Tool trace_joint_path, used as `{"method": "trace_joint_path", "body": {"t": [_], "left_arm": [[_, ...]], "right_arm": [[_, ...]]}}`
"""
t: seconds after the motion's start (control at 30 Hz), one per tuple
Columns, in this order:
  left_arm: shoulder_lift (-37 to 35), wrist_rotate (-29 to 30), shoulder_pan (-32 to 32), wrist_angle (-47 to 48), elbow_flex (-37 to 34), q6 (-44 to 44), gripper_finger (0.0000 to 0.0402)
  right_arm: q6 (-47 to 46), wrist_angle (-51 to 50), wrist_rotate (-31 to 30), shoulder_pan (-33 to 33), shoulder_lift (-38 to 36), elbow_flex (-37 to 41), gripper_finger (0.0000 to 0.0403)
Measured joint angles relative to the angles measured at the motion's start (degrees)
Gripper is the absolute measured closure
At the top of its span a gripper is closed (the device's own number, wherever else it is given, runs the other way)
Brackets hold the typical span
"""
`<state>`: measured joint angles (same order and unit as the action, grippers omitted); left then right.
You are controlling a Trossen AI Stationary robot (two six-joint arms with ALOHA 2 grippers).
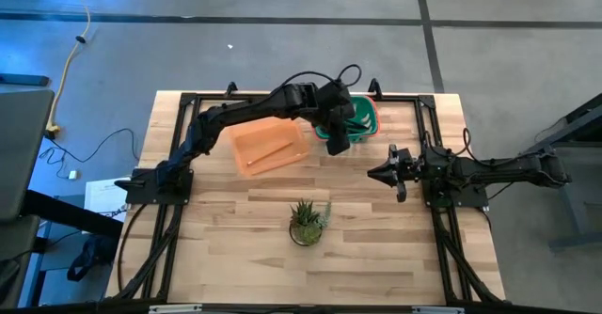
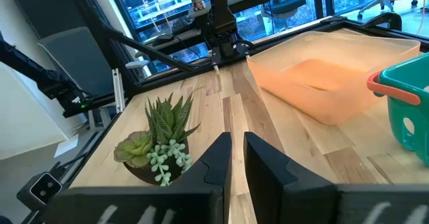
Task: Sort pens & pencils
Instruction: Return to Home Position
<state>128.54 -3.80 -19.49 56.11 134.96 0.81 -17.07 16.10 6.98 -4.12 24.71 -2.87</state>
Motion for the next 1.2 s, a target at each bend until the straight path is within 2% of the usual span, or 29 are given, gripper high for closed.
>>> {"method": "trace_joint_path", "body": {"t": [0.63, 0.83, 1.03, 1.2], "left_arm": [[-7.4, 3.9, 4.2, 2.5, 0.0, 2.6, 0.0314], [-9.1, 8.3, 6.1, 2.7, 0.0, 2.7, 0.0314], [-12.3, 14.8, 8.3, -1.9, 0.0, 2.7, 0.0314], [-15.8, 17.6, 9.4, -4.3, 0.0, 2.1, 0.0314]], "right_arm": [[-0.5, 1.3, -0.1, 0.0, 0.0, 0.0, 0.0371], [-0.7, 1.3, -0.3, 0.0, 0.0, 0.0, 0.0371], [-0.7, 1.4, -0.3, 0.0, 0.0, 0.0, 0.0371], [-0.8, 2.0, -0.2, 0.0, 0.0, 0.0, 0.0371]]}}
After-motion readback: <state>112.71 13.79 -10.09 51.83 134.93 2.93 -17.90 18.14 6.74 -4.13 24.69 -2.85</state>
